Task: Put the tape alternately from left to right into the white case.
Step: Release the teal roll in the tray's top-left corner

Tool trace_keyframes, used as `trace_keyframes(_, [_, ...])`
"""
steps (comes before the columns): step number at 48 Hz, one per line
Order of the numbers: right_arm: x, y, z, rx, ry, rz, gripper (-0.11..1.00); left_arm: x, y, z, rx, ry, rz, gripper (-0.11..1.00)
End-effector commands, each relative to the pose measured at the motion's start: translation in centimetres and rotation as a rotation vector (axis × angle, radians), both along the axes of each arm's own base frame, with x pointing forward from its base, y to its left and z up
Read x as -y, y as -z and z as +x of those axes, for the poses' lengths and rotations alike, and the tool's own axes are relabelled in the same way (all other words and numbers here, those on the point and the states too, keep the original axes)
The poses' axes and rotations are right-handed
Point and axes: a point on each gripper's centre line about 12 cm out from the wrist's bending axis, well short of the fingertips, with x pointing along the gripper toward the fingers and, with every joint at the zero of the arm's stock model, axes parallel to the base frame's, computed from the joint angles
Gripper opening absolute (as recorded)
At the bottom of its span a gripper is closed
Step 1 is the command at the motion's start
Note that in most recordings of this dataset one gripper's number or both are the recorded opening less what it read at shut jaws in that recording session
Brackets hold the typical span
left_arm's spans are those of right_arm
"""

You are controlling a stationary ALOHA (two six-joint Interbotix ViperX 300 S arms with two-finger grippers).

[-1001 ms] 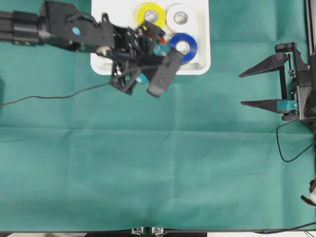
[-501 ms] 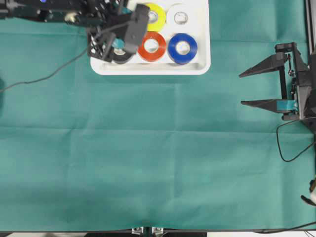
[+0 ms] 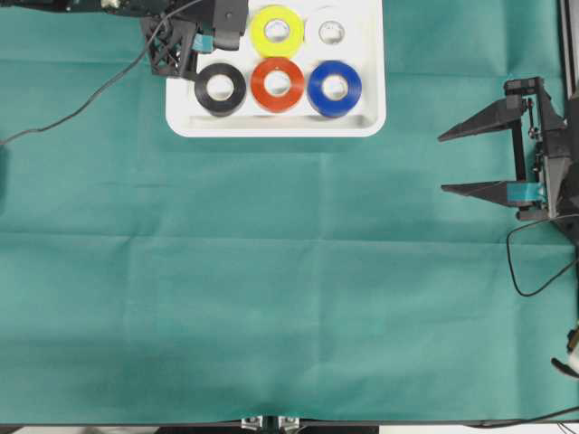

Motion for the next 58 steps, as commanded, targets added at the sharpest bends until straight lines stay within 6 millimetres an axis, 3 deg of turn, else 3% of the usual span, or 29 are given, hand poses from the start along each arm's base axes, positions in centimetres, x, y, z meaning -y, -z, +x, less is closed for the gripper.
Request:
trace_keyframes(1, [0.0,-0.5,0.3,0.013,-0.003,0.005,0.81,-0.2,-0.7,0.2,0.023,-0.002,0.009,-0.03])
trace_keyframes(19, [0.0,-0.4,0.2,0.011,0.000,0.002,0.81,-0.1,-0.7,0.3,0.032,-0.012,0.005,0.01])
trace_keyframes(24, [0.0,-0.4,0.2,0.010,0.002,0.002,0.81,-0.2,-1.2,0.5,0.047,-0.015,0.009,0.19])
trace_keyframes(34, [0.0,-0.4,0.2,0.010,0.001,0.002,0.81,0.0,-1.9,0.1,0.062,-0.015,0.016,0.79])
trace_keyframes(38, [0.0,-0.4,0.2,0.010,0.001,0.003,0.81,0.0,-1.7,-0.1,0.057,-0.017,0.013,0.95])
trace_keyframes(49, [0.0,-0.4,0.2,0.010,0.003,0.003,0.81,0.5,-1.5,-0.1,0.050,-0.008,0.009,0.96])
trace_keyframes(58, [0.0,-0.5,0.3,0.010,0.001,0.002,0.81,2.4,-1.8,0.0,0.055,0.035,0.008,0.96])
